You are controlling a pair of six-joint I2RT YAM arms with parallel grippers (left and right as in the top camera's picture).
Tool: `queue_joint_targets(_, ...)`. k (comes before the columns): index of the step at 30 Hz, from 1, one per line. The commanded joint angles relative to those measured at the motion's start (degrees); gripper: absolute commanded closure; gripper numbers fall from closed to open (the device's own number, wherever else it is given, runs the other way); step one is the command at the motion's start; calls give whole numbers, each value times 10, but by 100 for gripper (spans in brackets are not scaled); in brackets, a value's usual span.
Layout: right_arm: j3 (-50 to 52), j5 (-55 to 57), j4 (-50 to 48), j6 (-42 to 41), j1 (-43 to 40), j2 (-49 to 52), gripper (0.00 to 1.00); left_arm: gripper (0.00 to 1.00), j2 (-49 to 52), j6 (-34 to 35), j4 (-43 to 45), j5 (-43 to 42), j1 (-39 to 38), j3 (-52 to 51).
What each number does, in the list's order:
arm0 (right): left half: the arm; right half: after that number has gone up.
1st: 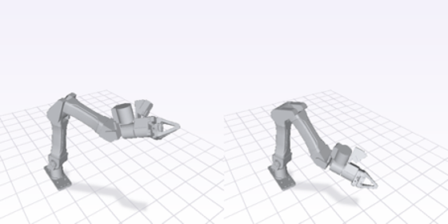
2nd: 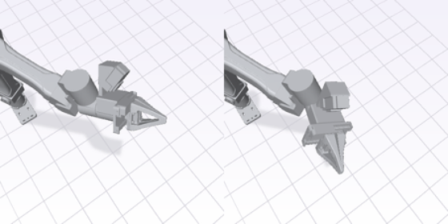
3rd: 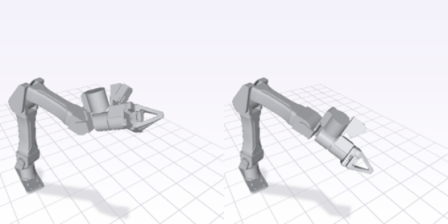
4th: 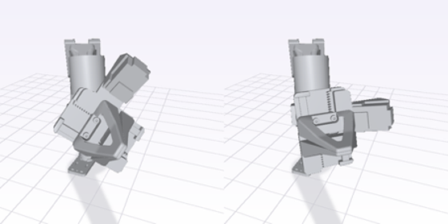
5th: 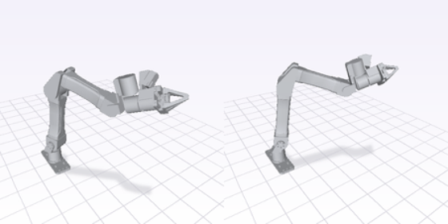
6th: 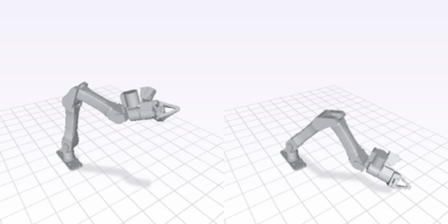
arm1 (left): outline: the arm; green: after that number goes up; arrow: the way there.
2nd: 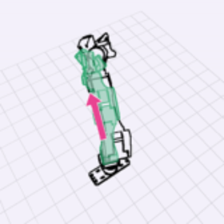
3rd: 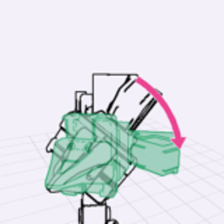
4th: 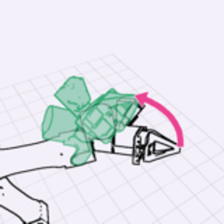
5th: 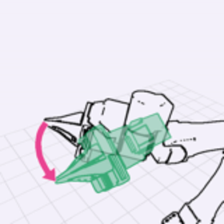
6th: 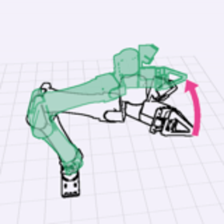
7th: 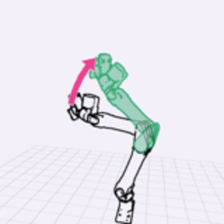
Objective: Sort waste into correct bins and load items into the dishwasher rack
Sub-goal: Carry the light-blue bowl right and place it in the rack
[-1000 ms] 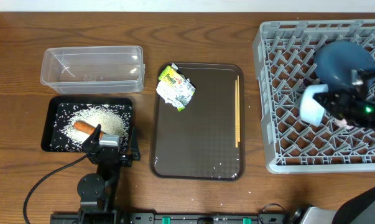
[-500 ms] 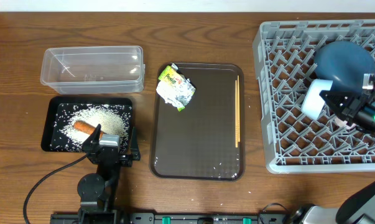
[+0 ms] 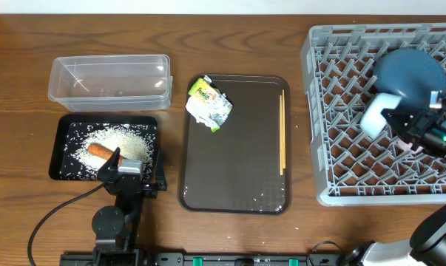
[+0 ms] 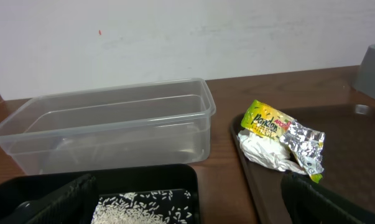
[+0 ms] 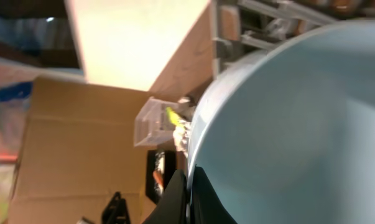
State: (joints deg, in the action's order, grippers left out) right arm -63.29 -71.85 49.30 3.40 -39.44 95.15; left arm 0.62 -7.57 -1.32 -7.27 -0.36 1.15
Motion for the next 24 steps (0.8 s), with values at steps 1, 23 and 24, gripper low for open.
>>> queue_joint_targets(1, 5, 139, 8, -57, -15, -7, 99, 4, -4, -5, -20, -6, 3, -9)
queue_joint_targets(23, -16, 358, 118, -184, -30, -304, 1, 4, -4, -5, -20, -6, 3, -9)
queue_joint_targets(24, -20, 356, 126, -184, -26, -318, 1, 4, -4, -5, -20, -6, 3, -9)
